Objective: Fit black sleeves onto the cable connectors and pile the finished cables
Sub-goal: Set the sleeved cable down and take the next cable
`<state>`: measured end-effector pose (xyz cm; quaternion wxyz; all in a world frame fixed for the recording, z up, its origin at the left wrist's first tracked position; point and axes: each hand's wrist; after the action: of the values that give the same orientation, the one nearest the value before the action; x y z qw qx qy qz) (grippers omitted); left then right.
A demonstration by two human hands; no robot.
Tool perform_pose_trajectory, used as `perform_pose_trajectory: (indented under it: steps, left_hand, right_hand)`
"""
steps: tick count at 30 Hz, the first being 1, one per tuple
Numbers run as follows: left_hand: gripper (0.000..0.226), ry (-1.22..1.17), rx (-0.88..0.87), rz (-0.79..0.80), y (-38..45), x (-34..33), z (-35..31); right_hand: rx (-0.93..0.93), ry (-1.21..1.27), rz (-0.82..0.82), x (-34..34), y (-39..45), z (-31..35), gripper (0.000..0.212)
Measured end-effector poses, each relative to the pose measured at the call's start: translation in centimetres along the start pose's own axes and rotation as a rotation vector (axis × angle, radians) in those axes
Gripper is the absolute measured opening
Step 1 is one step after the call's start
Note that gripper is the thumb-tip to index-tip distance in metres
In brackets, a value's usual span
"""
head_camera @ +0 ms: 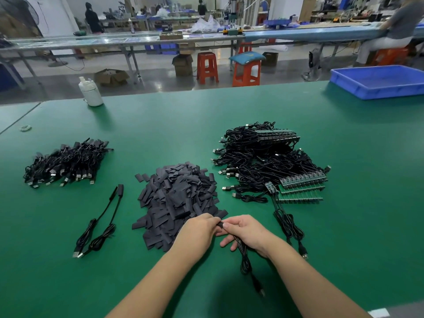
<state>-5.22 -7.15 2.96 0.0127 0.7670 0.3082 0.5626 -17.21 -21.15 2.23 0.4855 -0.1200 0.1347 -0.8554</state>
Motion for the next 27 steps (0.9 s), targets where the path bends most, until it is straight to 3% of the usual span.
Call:
perform_pose_trajectory:
  steps: [11,27]
  left_hand:
    - [0.021,0.072,0.033,-0.014,-0.08,-1.08,0.29]
    - [0.022,0.212,-0.063,0.096,0.28,-0.49,0.13]
  right_hand:
    - [-0.047,0.087,-0.07,-0.3,0.27,-0.32,0.023]
    - [-0.002,-0.096,-0.039,-0.75,-0.17,-0.29,0.027]
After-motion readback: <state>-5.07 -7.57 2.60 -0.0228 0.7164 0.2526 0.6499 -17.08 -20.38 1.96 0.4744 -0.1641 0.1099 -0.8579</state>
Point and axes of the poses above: each hand's wrist, its own y-axis towards the middle knuckle, its own x-axis out of the back of the hand, z = x × y, and after that the axes turned 15 degrees about -z, right-handed
